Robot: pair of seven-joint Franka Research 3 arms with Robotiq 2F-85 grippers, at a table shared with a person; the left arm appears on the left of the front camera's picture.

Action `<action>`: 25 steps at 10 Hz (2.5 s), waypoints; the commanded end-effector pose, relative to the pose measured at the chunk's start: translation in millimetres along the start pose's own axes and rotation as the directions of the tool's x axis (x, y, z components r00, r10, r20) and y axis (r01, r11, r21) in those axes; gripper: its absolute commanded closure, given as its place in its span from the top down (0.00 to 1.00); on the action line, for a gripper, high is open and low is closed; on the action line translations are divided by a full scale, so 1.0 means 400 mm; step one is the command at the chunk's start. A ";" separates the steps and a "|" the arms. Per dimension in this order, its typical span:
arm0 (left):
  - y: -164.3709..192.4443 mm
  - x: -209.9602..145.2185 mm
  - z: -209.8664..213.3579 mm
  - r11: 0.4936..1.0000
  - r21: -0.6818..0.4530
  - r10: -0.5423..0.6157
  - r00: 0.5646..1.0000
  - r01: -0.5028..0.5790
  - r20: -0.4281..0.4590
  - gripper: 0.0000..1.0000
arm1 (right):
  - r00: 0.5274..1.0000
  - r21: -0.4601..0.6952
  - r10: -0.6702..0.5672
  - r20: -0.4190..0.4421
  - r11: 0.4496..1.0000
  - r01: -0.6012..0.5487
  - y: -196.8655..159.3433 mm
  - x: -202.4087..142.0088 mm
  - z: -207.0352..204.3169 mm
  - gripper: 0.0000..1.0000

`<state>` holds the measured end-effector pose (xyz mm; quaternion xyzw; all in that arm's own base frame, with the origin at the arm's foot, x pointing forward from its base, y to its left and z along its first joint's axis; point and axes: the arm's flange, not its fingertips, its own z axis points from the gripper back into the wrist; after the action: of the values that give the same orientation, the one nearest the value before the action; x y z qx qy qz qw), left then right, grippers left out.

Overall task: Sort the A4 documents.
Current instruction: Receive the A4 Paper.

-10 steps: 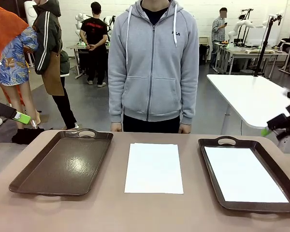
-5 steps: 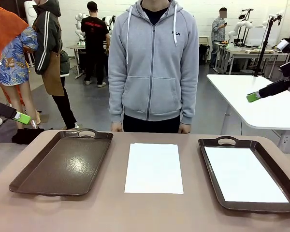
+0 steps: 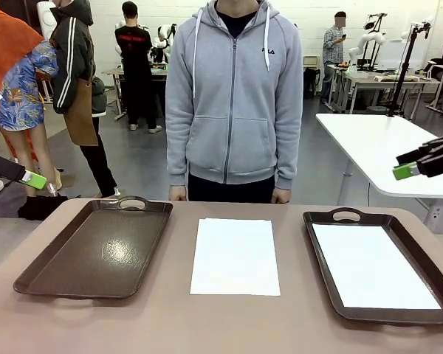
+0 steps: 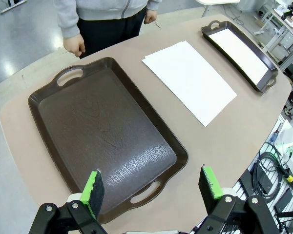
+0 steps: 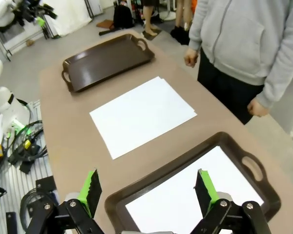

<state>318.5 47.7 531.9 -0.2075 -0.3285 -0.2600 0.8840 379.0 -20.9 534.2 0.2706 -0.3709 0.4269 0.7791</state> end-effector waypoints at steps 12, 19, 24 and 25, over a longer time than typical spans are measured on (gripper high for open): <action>0.005 -0.001 -0.003 1.000 -0.011 -0.009 1.000 0.009 0.010 1.00 | 0.999 0.004 -0.032 0.009 0.999 0.032 -0.003 -0.031 0.020 1.00; 0.005 -0.001 -0.003 1.000 -0.011 -0.009 1.000 0.009 0.010 1.00 | 0.999 0.004 -0.032 0.009 0.999 0.032 -0.003 -0.031 0.020 1.00; 0.005 -0.001 -0.003 1.000 -0.011 -0.009 1.000 0.009 0.010 1.00 | 0.999 0.004 -0.032 0.009 0.999 0.032 -0.003 -0.031 0.020 1.00; 0.005 -0.001 -0.003 1.000 -0.011 -0.009 1.000 0.009 0.010 1.00 | 0.999 0.004 -0.032 0.009 0.999 0.032 -0.003 -0.031 0.020 1.00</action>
<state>318.5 47.7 531.9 -0.2075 -0.3285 -0.2600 0.8840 372.9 -32.0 528.9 0.2796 -0.3689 0.4148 0.7833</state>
